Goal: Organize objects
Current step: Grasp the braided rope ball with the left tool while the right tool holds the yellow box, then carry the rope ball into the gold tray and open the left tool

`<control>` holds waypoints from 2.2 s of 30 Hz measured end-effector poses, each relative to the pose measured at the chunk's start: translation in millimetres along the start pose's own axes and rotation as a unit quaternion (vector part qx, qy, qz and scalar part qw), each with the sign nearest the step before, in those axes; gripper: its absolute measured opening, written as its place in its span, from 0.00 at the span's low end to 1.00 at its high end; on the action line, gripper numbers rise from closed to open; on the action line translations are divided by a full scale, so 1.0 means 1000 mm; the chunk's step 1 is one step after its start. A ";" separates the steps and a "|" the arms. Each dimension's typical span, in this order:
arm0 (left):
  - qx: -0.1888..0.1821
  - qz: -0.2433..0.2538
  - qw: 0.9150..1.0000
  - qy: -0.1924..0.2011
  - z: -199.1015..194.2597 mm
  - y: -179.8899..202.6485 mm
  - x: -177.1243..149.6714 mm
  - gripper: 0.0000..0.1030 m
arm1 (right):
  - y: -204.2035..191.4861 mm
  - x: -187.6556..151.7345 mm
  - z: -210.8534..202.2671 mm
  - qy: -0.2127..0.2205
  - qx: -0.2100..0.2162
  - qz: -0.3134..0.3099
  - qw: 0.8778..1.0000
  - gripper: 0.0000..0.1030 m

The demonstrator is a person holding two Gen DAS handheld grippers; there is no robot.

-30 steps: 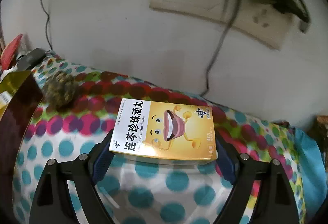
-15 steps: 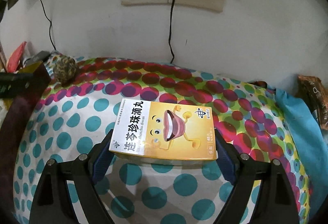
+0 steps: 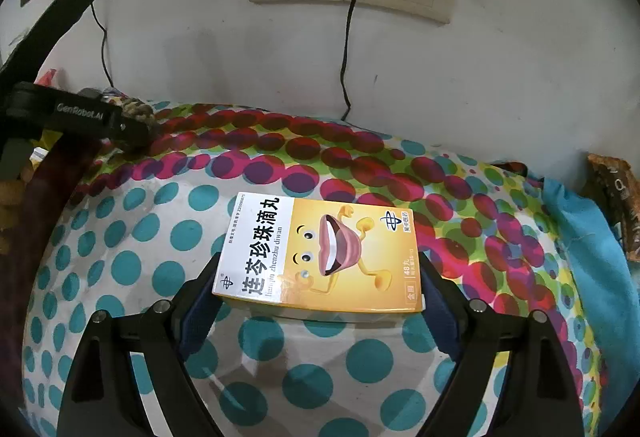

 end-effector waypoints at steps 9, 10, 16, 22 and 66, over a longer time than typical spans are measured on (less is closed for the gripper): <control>0.017 0.013 1.000 0.001 0.008 0.003 0.008 0.63 | 0.002 -0.001 0.003 -0.012 0.002 0.008 1.000 0.84; 0.022 0.014 1.000 0.001 0.008 0.004 0.007 0.63 | 0.002 -0.001 0.003 -0.013 0.004 0.008 1.000 0.84; 0.053 0.027 0.998 0.008 0.008 0.007 0.004 0.57 | 0.000 -0.002 0.006 -0.019 0.004 0.009 1.000 0.84; 0.080 0.048 0.996 0.015 0.007 0.012 -0.003 0.57 | -0.001 -0.003 0.007 -0.024 0.004 0.012 1.000 0.84; 0.034 0.097 0.992 0.079 -0.149 0.054 -0.160 0.57 | -0.004 0.000 0.016 -0.034 -0.023 0.013 0.999 0.84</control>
Point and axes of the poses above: each gripper's, at about its wrist camera, not at the fingertips, and z roughly the way its jaws point, y to its right, x to its top, the point moved 6 cm from there along z, roughly the way its jaws point, and after that the axes turned 4 degrees about -y, right-handed, at the moved point
